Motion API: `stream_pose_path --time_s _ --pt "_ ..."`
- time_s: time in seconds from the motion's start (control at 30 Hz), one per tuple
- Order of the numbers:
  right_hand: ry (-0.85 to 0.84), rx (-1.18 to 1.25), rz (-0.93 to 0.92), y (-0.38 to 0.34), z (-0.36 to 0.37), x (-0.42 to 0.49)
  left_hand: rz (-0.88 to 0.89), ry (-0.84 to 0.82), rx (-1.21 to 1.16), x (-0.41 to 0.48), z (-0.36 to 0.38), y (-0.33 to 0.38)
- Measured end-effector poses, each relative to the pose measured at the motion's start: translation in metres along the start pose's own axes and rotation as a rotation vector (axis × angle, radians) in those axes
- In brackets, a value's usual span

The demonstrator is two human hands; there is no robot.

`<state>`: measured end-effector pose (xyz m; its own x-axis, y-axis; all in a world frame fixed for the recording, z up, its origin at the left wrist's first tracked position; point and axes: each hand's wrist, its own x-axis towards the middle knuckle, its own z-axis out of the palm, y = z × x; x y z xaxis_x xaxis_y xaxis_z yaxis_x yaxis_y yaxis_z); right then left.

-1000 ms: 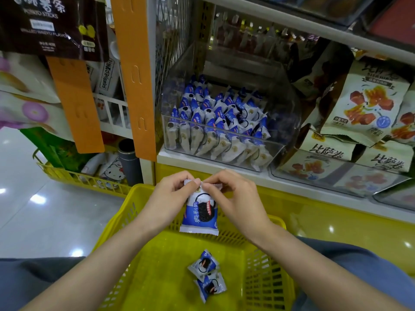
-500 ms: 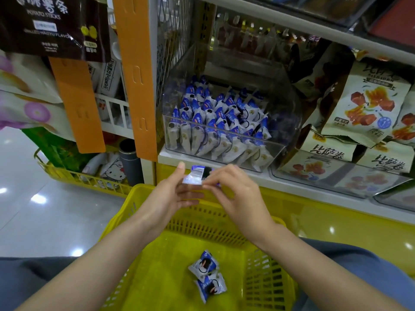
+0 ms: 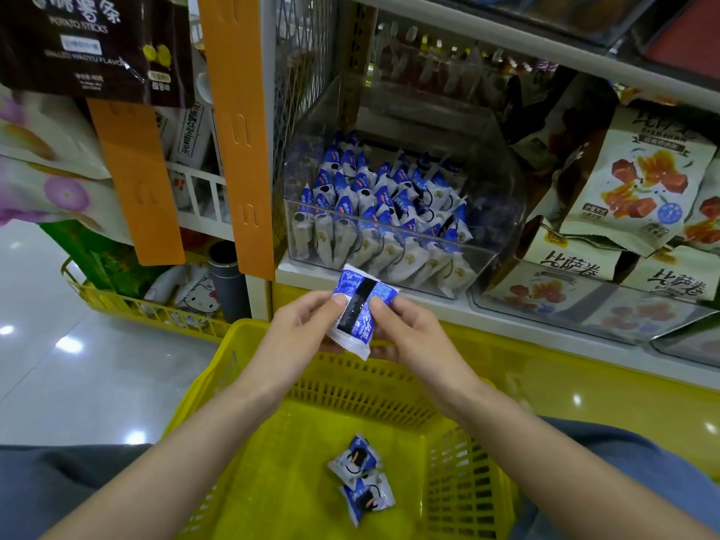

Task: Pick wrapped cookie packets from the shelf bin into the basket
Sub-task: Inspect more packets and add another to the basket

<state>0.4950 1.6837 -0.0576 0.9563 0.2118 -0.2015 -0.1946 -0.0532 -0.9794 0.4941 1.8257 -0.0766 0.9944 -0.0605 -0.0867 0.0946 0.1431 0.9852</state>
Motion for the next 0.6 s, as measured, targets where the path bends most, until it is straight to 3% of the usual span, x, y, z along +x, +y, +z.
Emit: stream_pose_path --time_s 0.13,0.47,0.6 --pt "0.063 0.085 -0.011 0.000 0.000 0.000 0.166 0.090 0.273 0.000 -0.001 -0.006" --pt "0.135 0.041 -0.020 0.003 0.001 0.002 0.394 -0.030 0.733 -0.003 -0.011 -0.013" --pt "0.124 0.060 -0.025 0.003 0.003 0.002 0.498 0.012 0.843 -0.007 -0.008 -0.012"
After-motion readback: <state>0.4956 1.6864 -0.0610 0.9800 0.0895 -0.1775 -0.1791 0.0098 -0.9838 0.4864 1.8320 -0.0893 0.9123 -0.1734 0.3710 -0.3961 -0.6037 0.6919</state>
